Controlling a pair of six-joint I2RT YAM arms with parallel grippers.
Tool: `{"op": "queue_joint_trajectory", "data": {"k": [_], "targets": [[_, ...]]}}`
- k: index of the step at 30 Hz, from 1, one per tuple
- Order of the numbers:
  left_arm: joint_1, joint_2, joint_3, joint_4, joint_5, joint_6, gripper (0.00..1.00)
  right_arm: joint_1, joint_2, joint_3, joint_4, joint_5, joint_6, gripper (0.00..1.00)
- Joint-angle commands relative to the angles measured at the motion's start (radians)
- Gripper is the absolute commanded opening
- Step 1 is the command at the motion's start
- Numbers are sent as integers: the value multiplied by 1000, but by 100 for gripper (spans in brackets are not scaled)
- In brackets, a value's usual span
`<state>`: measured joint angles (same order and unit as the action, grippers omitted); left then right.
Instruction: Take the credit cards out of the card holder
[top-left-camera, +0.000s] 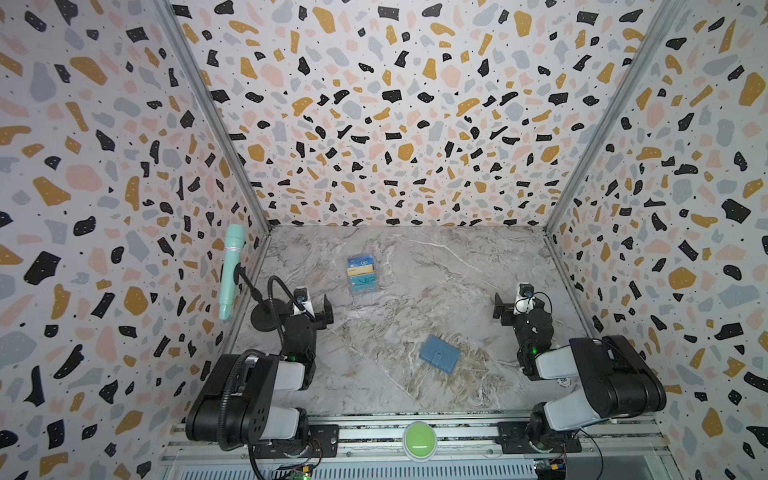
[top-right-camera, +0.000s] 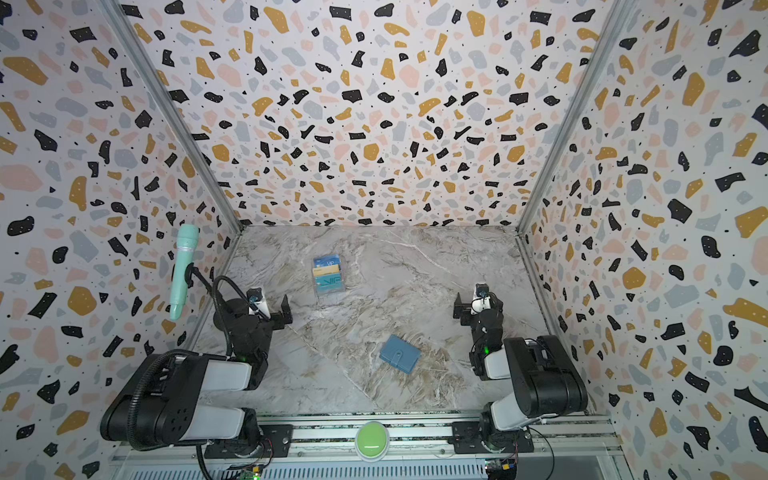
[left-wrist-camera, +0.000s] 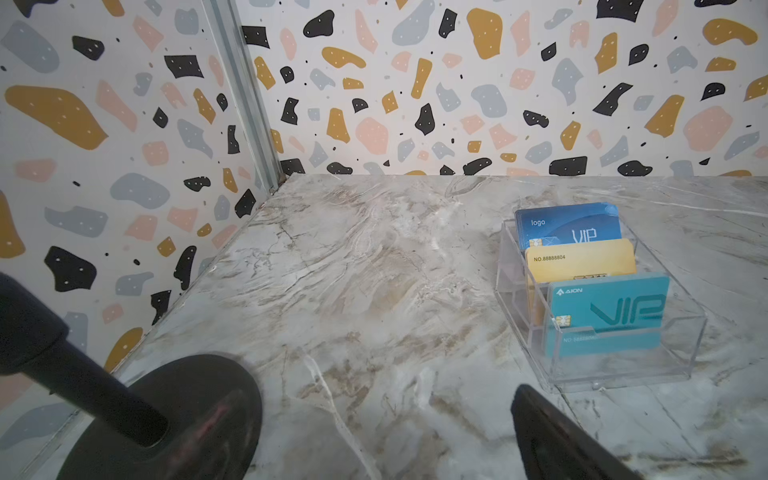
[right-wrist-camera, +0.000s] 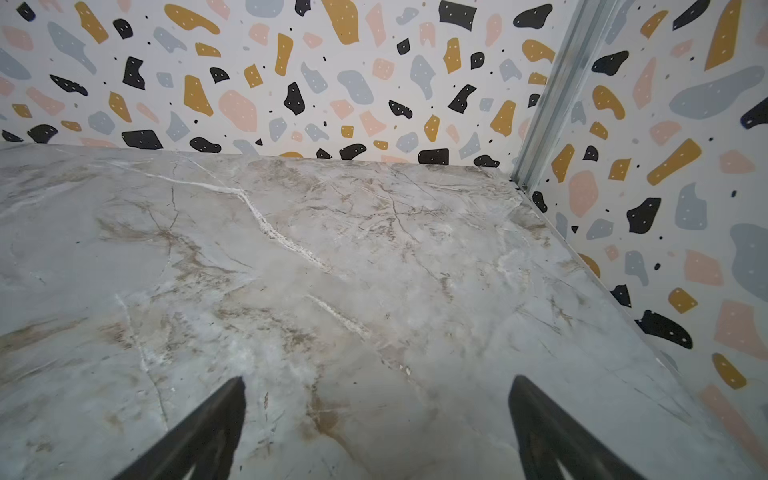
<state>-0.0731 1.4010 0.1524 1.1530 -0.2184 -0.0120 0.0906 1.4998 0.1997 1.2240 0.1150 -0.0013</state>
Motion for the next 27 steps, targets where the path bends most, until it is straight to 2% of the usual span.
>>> {"op": "queue_joint_trajectory", "data": {"k": [1, 27], "targets": [[4, -11, 12, 42, -5, -3, 100, -3, -16, 16, -4, -8, 1, 99], [4, -7, 15, 40, -7, -4, 100, -19, -16, 16, -4, -40, 13, 99]]}}
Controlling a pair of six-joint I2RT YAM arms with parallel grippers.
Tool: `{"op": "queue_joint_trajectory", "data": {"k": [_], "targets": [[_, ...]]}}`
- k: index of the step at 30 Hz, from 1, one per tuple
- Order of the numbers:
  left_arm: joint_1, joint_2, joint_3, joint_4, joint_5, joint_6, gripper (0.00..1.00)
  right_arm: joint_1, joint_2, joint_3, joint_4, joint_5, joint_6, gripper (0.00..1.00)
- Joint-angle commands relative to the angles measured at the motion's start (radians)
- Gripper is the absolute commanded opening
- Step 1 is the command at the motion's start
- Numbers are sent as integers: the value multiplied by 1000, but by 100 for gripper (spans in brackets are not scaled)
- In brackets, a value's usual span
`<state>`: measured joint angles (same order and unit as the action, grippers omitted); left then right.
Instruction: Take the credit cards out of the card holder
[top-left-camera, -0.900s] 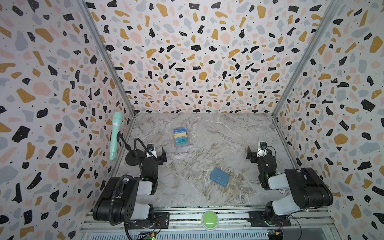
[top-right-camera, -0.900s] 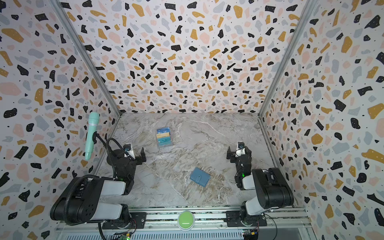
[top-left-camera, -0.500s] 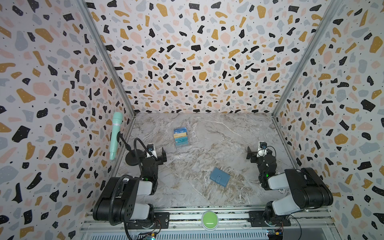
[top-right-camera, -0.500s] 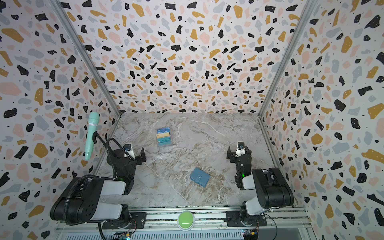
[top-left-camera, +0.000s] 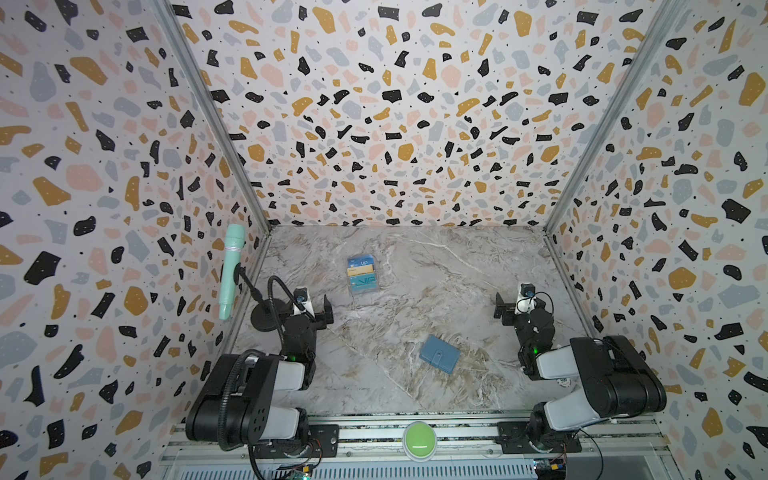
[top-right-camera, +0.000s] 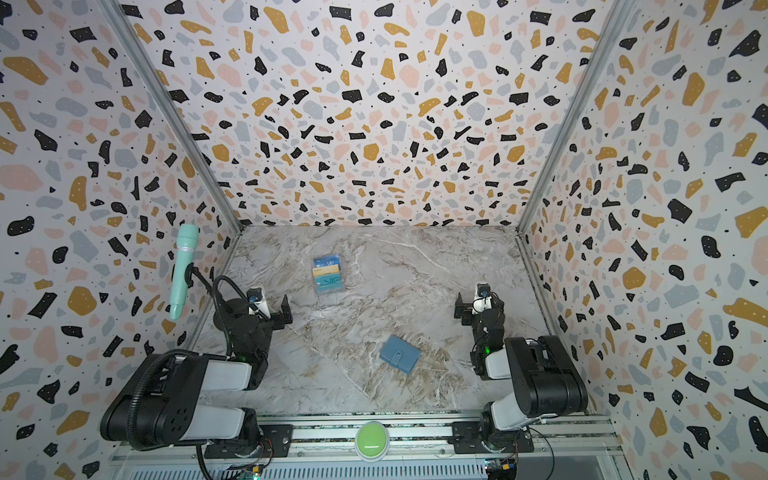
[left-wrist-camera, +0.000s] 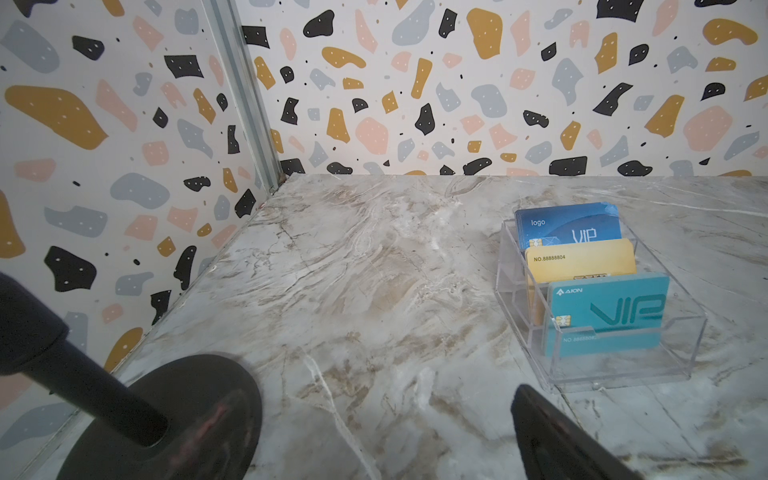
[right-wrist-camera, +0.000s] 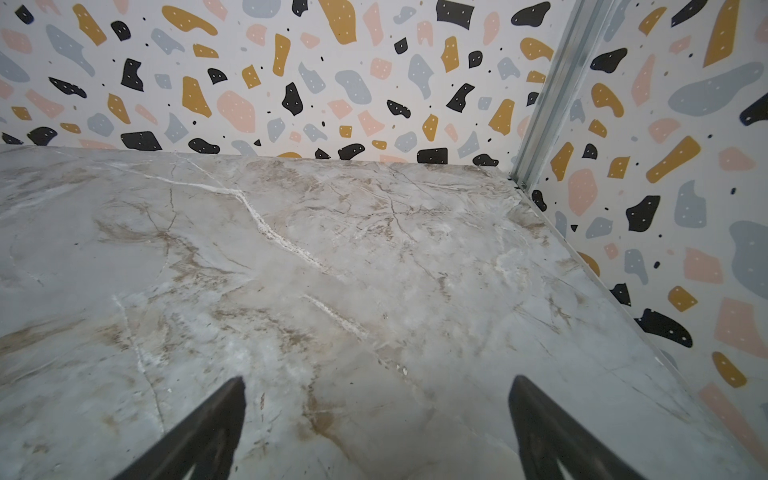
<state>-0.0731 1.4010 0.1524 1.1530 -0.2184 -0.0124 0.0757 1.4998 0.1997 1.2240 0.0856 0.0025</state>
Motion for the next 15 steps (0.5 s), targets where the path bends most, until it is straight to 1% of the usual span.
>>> {"op": "queue_joint_trajectory", "data": {"k": [1, 11, 15], "targets": [[4, -7, 15, 41, -6, -3, 100, -4, -16, 15, -4, -10, 9, 99], [4, -7, 15, 37, -32, -12, 100, -4, -16, 16, -5, -10, 4, 99], [0, -6, 16, 34, -77, -23, 100, 7, -15, 17, -7, 13, 0, 99]]}}
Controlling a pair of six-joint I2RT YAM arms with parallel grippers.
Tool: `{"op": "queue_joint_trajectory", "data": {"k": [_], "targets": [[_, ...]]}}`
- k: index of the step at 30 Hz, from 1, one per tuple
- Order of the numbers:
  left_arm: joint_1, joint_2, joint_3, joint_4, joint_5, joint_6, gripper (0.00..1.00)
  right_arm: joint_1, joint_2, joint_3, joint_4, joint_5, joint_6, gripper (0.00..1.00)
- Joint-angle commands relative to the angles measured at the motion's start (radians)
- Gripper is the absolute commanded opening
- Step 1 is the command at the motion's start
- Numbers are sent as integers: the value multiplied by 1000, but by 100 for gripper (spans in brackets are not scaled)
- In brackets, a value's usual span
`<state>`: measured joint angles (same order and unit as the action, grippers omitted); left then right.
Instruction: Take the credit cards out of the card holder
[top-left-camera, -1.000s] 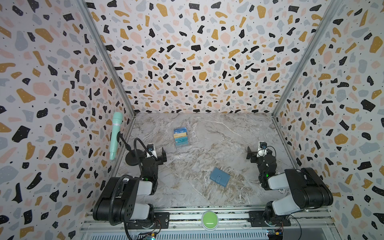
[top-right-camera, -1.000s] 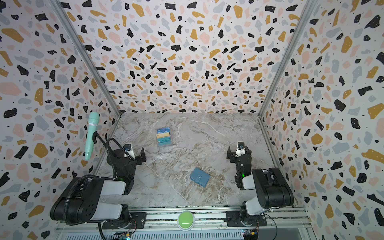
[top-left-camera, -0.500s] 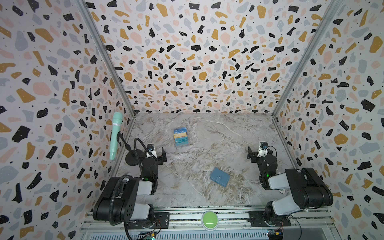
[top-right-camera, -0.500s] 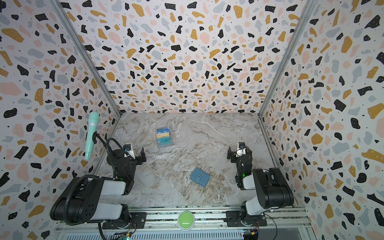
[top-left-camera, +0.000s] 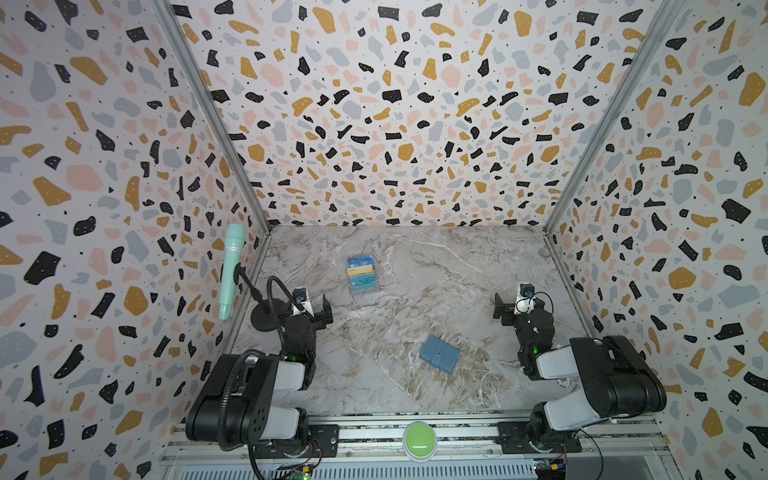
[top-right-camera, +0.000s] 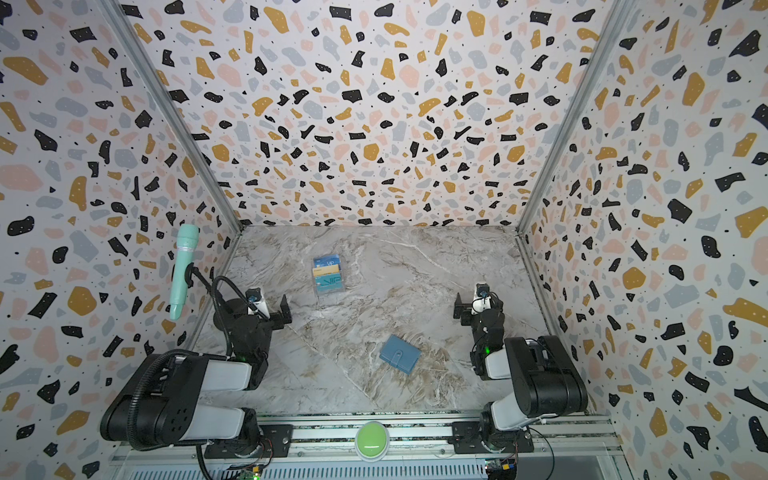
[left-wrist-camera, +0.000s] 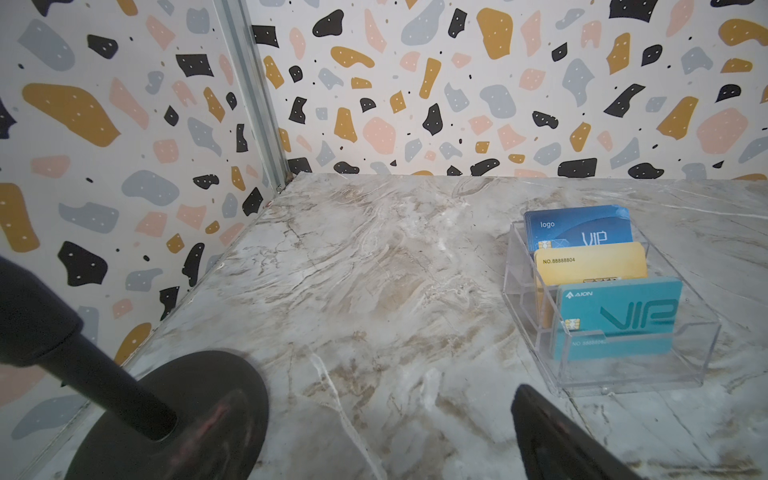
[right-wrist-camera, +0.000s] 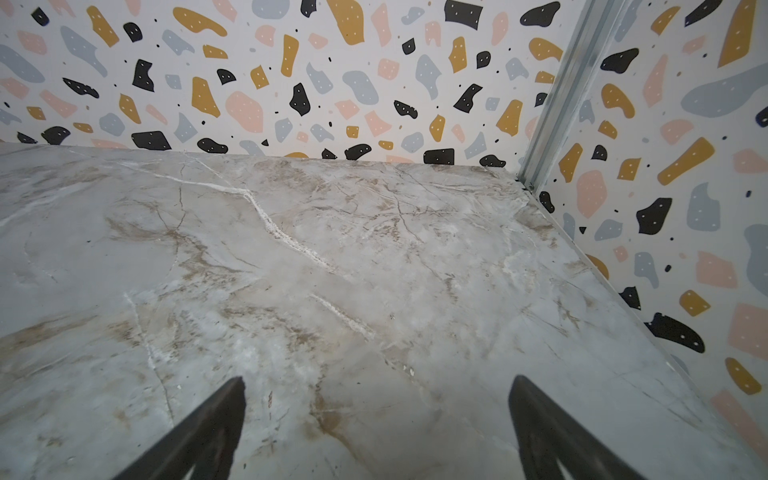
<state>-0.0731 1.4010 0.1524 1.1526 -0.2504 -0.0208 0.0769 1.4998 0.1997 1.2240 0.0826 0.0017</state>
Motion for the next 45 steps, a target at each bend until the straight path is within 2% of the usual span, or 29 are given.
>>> {"op": "queue_joint_trajectory", "data": {"k": [1, 12, 14, 18, 21, 25, 29, 32, 36, 39, 43, 45], "targets": [[-2, -6, 16, 35, -53, -15, 100, 6, -16, 17, -7, 16, 1, 99], [-7, -11, 14, 39, -56, -15, 100, 7, -20, 11, -1, 16, 0, 99], [-6, -25, 16, 27, -92, -32, 100, 8, -27, 17, -4, 44, 8, 99], [-7, -125, 59, -133, -125, -46, 100, 4, -147, 120, -285, 70, 25, 99], [-12, -231, 83, -244, -130, -46, 100, 11, -244, 172, -431, 66, 48, 99], [-22, -378, 129, -415, -96, -157, 100, 30, -350, 295, -734, 10, 124, 99], [-84, -415, 221, -616, -10, -204, 100, 142, -405, 399, -983, -7, 141, 99], [-183, -432, 292, -761, -5, -198, 100, 237, -421, 454, -1130, -20, 127, 99], [-317, -503, 325, -869, 9, -239, 99, 306, -417, 510, -1313, -112, 136, 98], [-385, -533, 327, -957, 72, -278, 95, 322, -423, 503, -1356, -146, 203, 94], [-458, -537, 297, -1012, 241, -342, 92, 327, -411, 467, -1361, -295, 264, 89], [-515, -547, 276, -1026, 267, -374, 91, 333, -388, 467, -1399, -340, 275, 86]]}}
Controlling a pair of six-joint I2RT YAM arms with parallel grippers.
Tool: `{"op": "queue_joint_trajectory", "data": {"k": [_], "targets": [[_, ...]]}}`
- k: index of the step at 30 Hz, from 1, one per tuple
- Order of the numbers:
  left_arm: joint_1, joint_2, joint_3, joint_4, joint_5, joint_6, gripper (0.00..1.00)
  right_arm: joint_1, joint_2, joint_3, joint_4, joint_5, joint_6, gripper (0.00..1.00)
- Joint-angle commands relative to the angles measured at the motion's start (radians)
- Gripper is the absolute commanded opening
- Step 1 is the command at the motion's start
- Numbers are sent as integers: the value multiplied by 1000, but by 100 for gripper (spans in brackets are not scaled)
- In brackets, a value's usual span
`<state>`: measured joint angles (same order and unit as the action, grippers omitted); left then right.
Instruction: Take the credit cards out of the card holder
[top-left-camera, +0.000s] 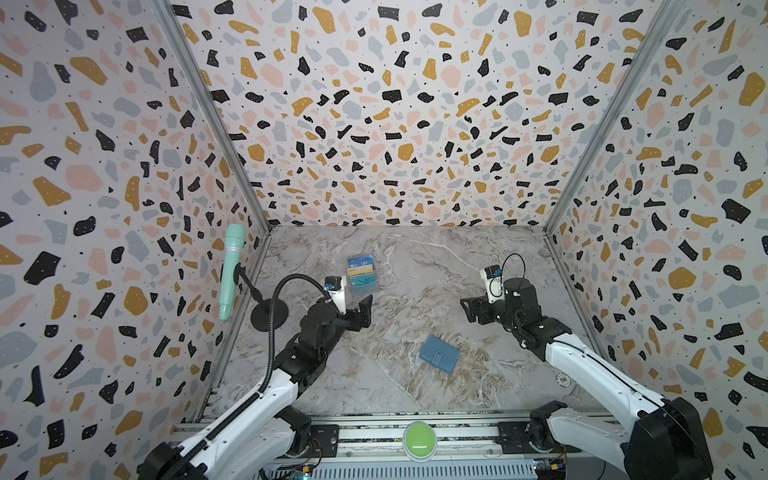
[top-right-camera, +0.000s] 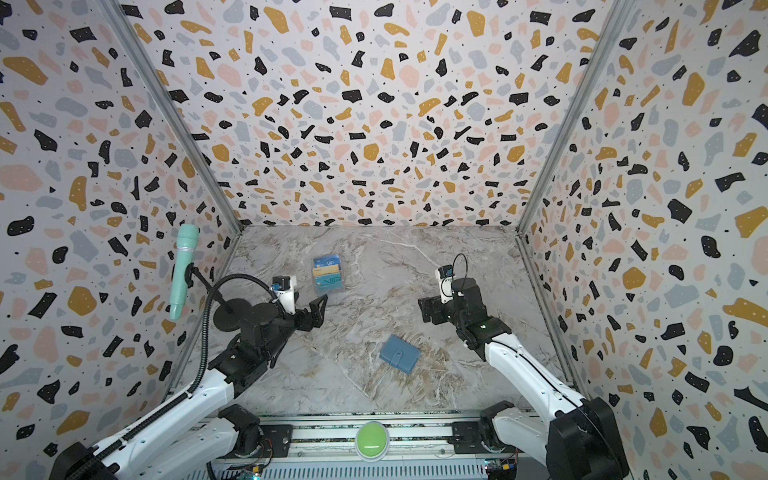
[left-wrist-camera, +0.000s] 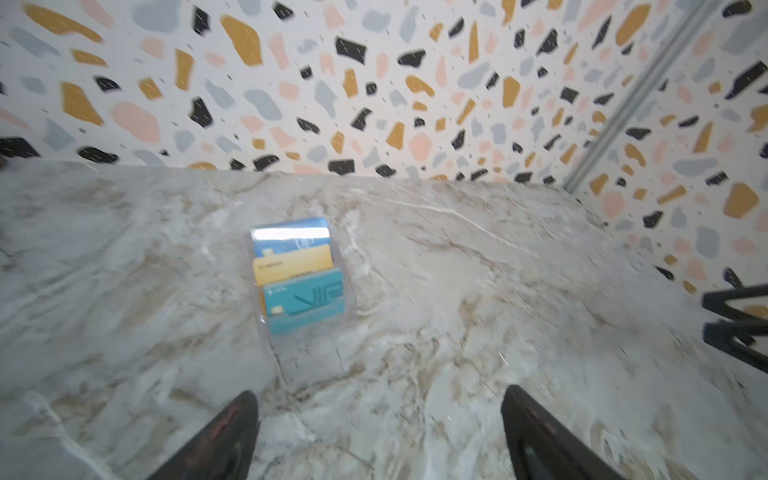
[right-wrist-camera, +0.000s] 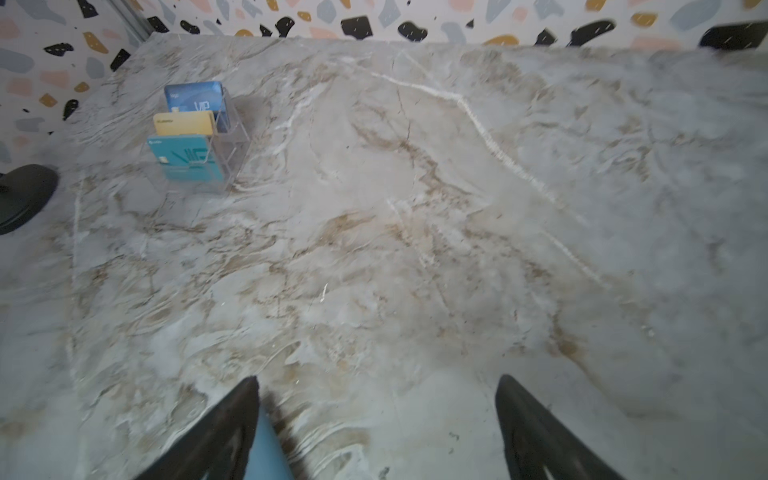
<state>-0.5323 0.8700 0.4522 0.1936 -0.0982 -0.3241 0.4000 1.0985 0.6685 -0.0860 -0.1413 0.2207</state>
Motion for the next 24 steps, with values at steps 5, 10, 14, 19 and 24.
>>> {"op": "queue_joint_trajectory", "data": {"k": [5, 10, 14, 19, 24], "targets": [[-177, -35, -70, -68, 141, -101, 79, 26, 52, 2, -170, -167, 53, 80], [-224, 7, -145, 24, 288, -82, 71, 43, 88, -13, -204, -246, 59, 75], [-260, 92, -186, 155, 347, -90, 66, 55, 142, -28, -203, -269, 75, 73], [-308, 191, -201, 282, 327, -88, 63, 80, 200, -41, -175, -289, 97, 69], [-353, 312, -179, 329, 312, -61, 49, 111, 221, -56, -164, -287, 112, 66]]}}
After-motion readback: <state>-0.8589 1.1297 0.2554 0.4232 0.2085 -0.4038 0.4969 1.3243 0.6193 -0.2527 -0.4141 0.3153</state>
